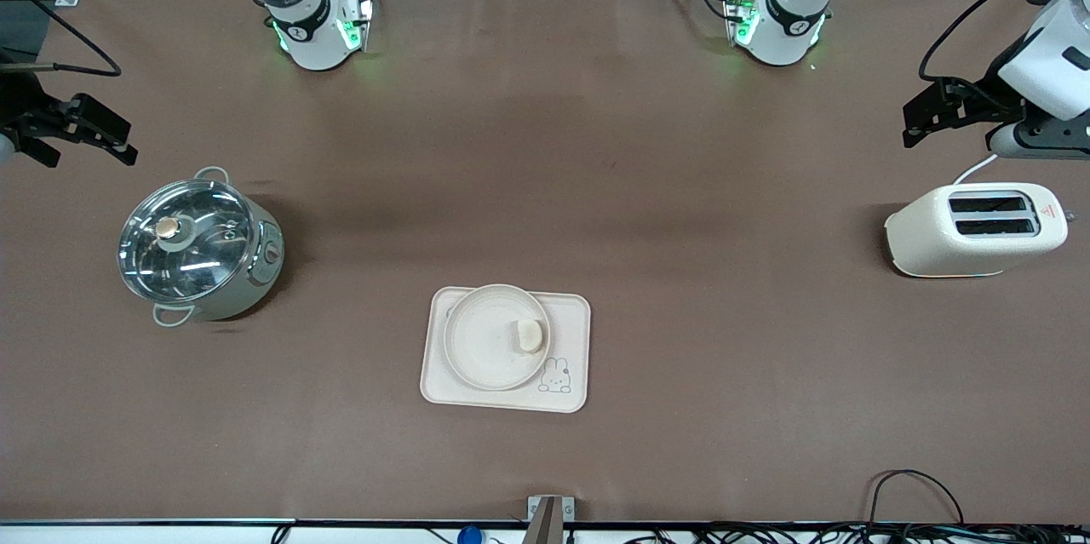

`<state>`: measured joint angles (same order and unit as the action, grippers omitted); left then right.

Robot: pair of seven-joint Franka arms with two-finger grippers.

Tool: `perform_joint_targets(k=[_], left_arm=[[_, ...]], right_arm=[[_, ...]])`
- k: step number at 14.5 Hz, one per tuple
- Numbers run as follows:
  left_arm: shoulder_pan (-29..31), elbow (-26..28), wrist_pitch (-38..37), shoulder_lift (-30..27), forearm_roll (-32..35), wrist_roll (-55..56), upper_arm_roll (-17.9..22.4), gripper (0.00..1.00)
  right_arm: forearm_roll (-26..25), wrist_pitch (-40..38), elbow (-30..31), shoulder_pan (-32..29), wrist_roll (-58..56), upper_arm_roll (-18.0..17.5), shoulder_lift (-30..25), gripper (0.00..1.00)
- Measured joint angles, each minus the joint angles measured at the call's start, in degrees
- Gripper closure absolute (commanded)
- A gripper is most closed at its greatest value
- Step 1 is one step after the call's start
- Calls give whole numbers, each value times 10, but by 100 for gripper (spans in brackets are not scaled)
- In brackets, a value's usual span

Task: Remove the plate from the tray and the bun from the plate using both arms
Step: 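Move the right gripper from the steel pot toward the white plate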

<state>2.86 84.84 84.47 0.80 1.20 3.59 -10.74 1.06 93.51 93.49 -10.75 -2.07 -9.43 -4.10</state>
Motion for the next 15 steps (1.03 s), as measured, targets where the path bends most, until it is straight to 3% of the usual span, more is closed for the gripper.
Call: perform_joint_targets(k=[9,11,15], left_arm=[[-2,-11,0,1,0,0,-1,0],[-4,-11,0,4,0,0,-2,0],[-5,-11,0,8,0,0,-4,0]], right_arm=[[1,1,2,2,-6,-1,17,0],[4,12,2,19,-8,-3,46,0],[31,131,8,86,-5,-5,147,0]])
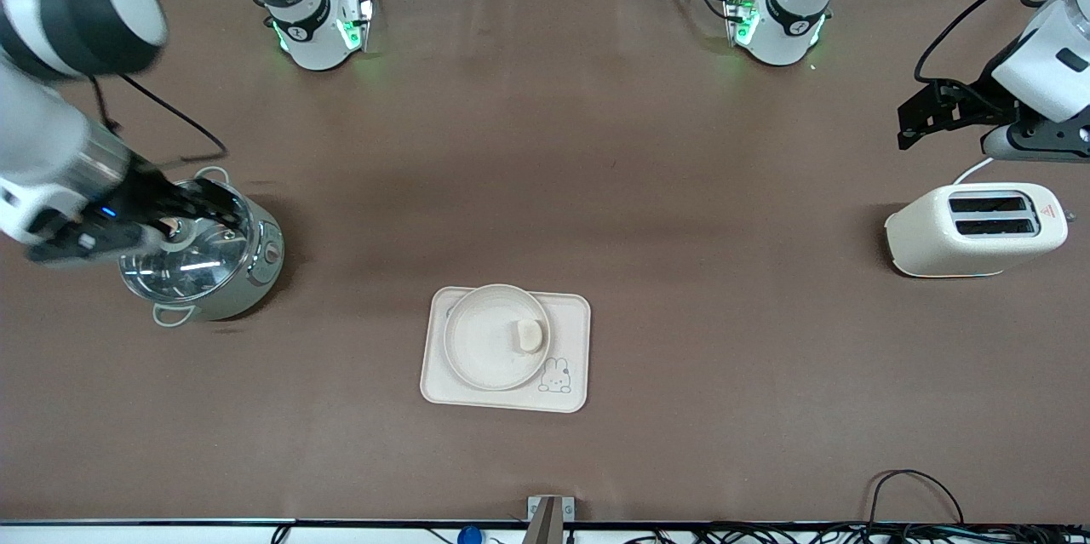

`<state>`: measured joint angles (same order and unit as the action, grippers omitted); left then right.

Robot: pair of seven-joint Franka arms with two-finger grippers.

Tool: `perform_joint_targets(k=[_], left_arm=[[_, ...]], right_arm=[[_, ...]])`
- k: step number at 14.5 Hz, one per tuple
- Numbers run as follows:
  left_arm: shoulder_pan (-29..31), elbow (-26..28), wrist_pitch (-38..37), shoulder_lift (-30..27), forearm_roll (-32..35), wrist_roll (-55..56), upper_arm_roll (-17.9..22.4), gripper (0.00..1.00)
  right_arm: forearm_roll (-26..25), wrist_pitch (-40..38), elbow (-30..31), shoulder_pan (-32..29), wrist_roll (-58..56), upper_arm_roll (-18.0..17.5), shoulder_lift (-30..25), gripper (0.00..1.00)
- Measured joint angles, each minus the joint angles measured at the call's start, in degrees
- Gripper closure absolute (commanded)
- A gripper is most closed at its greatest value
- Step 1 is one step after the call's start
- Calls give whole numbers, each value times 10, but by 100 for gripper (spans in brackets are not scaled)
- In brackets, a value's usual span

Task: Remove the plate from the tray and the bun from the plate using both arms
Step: 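Move the right gripper from the steel pot toward the white plate, then lower the right gripper and grasp the white plate's rim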

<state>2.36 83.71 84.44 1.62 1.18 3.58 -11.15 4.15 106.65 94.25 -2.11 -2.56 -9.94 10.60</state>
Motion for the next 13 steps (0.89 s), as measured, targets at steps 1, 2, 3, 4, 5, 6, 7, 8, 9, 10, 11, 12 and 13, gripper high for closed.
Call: perform_joint_targets(k=[1,2,3,4,5,6,7,8,9,10,11,12,13], left_arm=[[0,0,0,0,0,0,0,0],[1,-1,0,0,0,0,0,0],[2,-2,0,0,0,0,0,0],[2,-3,0,-1,0,0,0,0],[2,-5,0,-1,0,0,0,0],[2,-6,-1,-1,0,0,0,0],[2,-7,-3,-2,0,0,0,0],[2,-8,-4,-2,0,0,0,0],[2,-8,-5,-2,0,0,0,0],[2,-9,-5,-2,0,0,0,0],[2,-9,-6,-2,0,0,1,0],[3,-9,-6,-2,0,0,1,0],[4,-9,-6,-2,0,0,2,0]], right_arm=[[7,32,1,14,0,0,32,0],[15,71,1,28,0,0,64,0],[20,111,0,42,7,0,95,0],[25,147,0,56,28,0,123,0],[27,179,0,70,59,0,147,0],[27,208,-1,86,90,0,169,0],[27,236,-1,103,113,0,190,0],[27,269,-1,121,131,0,210,0],[27,305,-1,135,143,0,230,0],[27,342,-2,145,149,1,250,0],[27,376,-5,153,150,1,270,0],[27,401,-9,159,150,1,288,0],[27,421,-12,163,150,1,303,0]])
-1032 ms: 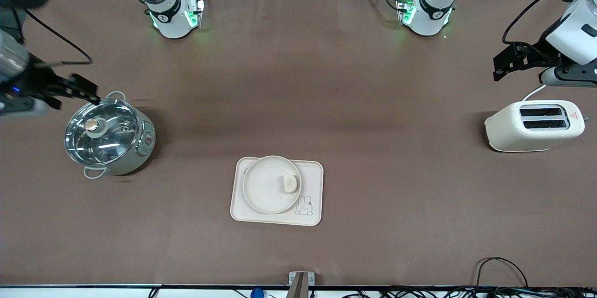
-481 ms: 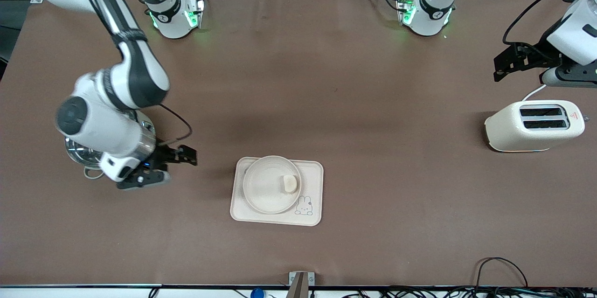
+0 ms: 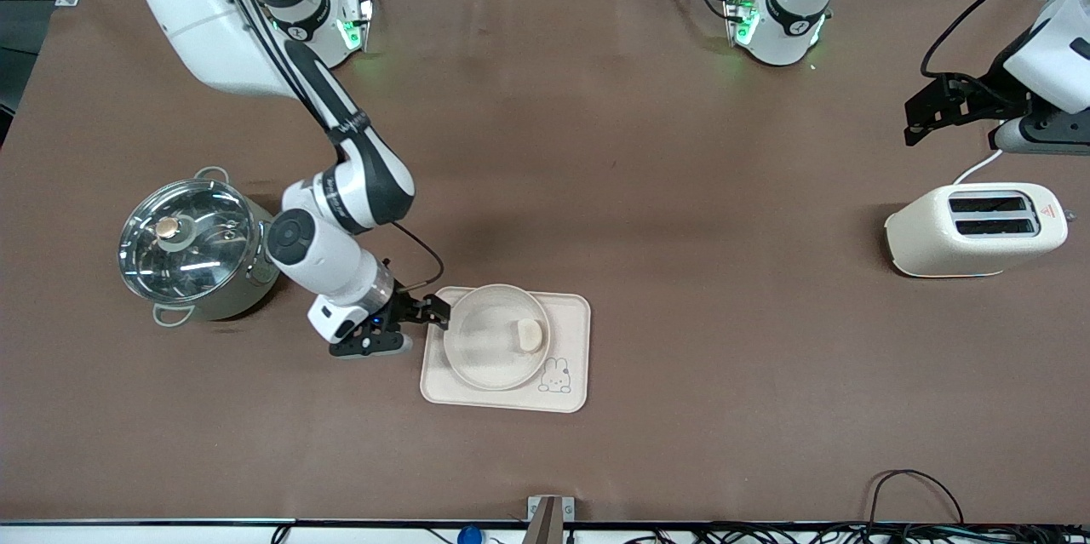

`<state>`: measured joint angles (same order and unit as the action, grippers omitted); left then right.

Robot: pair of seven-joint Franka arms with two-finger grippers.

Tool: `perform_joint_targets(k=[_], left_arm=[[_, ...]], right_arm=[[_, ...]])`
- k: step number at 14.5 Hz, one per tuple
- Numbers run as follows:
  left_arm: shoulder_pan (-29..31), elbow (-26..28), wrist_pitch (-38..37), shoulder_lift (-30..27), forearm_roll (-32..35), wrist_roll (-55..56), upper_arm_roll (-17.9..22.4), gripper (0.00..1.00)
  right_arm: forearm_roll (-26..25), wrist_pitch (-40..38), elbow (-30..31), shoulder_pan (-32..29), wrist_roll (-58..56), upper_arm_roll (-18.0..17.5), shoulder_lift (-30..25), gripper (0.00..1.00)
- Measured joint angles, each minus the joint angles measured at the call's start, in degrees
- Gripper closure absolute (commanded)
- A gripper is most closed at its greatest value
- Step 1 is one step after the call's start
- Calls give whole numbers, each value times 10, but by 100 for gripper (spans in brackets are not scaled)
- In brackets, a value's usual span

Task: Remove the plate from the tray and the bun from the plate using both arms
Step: 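Lower the right gripper and grasp the white plate's rim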

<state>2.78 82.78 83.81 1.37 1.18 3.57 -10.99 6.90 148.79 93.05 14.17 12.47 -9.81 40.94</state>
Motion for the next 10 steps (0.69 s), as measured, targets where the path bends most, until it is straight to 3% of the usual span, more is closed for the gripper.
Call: perform_joint_targets(k=[2,3,10], left_arm=[[2,0,-1,0,0,0,1,0],[2,-1,-3,0,0,0,1,0],[1,-2,-29,-1,0,0,0,0]], right_arm=[[0,24,-8,6,0,0,25,0],[0,33,-13,9,0,0,35,7],[0,46,-44,27,0,2,78,92]])
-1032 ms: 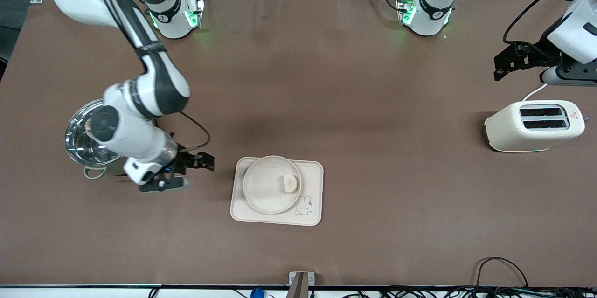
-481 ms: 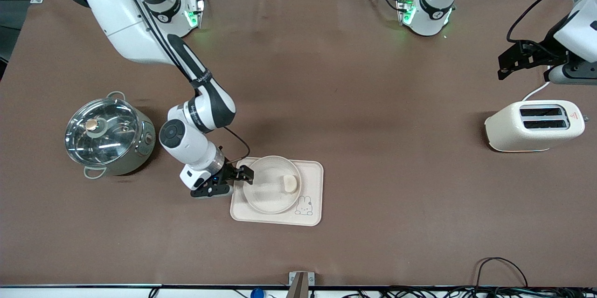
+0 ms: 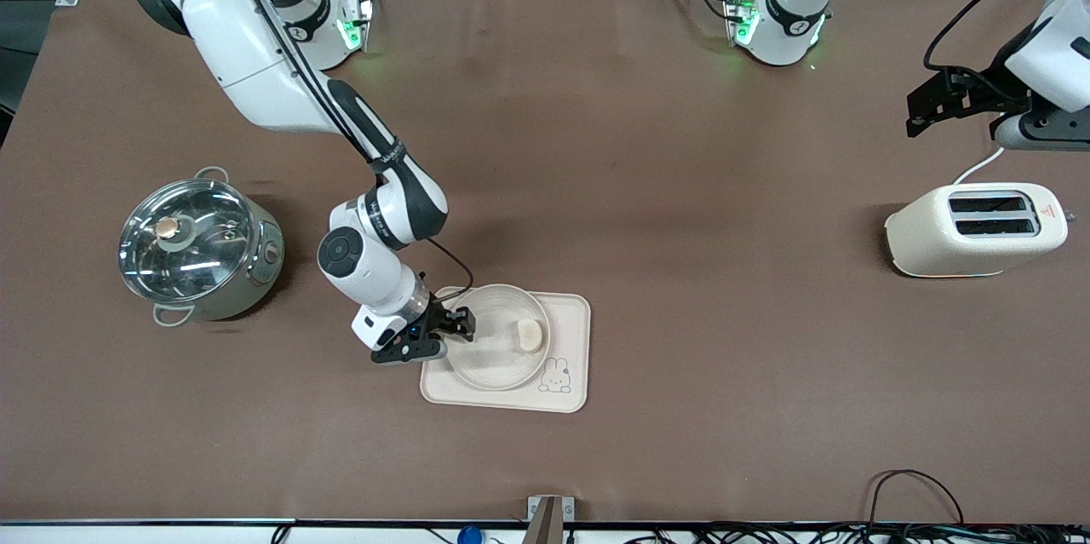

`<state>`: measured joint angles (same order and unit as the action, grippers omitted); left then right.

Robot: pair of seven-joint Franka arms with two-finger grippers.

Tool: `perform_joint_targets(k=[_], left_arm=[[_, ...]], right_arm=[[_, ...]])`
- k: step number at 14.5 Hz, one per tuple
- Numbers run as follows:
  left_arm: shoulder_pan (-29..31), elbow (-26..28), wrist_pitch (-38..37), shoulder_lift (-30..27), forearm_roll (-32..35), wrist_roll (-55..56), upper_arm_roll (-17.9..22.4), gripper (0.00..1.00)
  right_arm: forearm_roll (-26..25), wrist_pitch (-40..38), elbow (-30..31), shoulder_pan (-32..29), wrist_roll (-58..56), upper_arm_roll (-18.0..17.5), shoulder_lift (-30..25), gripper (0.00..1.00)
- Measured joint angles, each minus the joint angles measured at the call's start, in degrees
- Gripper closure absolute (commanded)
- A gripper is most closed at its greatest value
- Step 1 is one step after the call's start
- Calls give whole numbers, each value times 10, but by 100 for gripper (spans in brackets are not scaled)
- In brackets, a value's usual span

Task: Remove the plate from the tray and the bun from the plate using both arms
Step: 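Lower the right gripper and grasp the white plate's rim, then lift the plate off the wooden tray and set it beyond the tray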

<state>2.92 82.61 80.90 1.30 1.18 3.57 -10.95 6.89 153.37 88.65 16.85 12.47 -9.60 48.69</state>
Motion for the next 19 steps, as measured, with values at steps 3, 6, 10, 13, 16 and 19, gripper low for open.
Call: perform_joint_targets(k=[3,6,10,13,16,19], left_arm=[[0,0,0,0,0,0,0,0],[0,0,0,0,0,0,-1,0],[1,-11,0,0,0,0,2,0],[0,-16,0,0,0,1,1,0],[-1,-16,-1,0,0,1,0,0],[-1,-16,-1,1,0,1,0,0]], right_arm=[[0,1,-3,0,0,2,1,100],[0,2,-15,-2,1,4,-2,100],[1,-72,-33,-6,1,5,-19,100],[1,-142,-23,-6,1,-2,-67,100],[1,-152,50,-6,1,-31,-139,99],[5,-137,137,-18,1,-85,-196,99]])
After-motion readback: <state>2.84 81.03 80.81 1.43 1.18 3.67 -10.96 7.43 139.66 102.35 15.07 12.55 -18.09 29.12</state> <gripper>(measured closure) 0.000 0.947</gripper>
